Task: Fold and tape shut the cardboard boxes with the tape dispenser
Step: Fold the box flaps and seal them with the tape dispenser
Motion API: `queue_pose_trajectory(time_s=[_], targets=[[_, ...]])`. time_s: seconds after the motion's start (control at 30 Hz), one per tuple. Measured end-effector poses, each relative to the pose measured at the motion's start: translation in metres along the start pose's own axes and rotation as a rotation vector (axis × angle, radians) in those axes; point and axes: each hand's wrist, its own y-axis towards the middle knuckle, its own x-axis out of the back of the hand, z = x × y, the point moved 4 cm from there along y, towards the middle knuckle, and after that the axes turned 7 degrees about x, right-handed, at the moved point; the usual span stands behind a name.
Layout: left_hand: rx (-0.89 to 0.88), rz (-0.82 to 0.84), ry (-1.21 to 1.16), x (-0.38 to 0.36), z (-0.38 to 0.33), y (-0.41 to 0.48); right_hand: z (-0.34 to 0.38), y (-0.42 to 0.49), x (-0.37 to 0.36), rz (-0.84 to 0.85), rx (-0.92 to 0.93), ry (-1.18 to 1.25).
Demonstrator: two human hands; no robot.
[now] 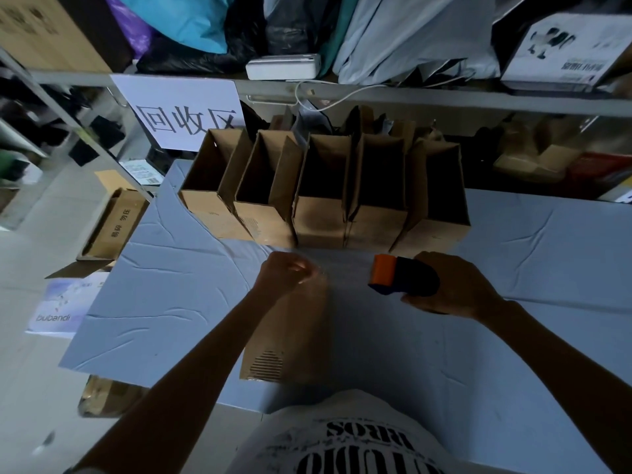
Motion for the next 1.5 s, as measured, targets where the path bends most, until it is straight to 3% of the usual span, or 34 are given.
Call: queue_pose_trajectory(time_s=[0.47, 0.97, 1.13, 1.3, 1.37, 1.5], targets=[[-0.014, -0.173, 0.190, -0.011, 0.009, 0.007, -0.004, 0.021, -0.001, 0.035, 0.054, -0.018], [-0.002, -0.216, 0.219, -0.015, 0.001, 0.000, -0.012, 0.026, -0.012, 0.050, 0.046, 0.008], [-0.056, -0.226, 0.378, -0.015, 0.012, 0.002, -0.012, 0.028, -0.013, 0.050, 0.039, 0.001], [0.078, -0.313, 0.209, -0.009, 0.019, 0.002, -0.011, 0.026, -0.017, 0.073, 0.026, 0.013], [0.178, -0.287, 0.352, -0.017, 0.015, 0.000, -0.010, 0.026, -0.018, 0.071, 0.011, 0.014], [0.389, -0.079, 0.591, -0.046, 0.017, -0.017, -0.005, 0.025, -0.016, 0.018, -0.021, 0.047]])
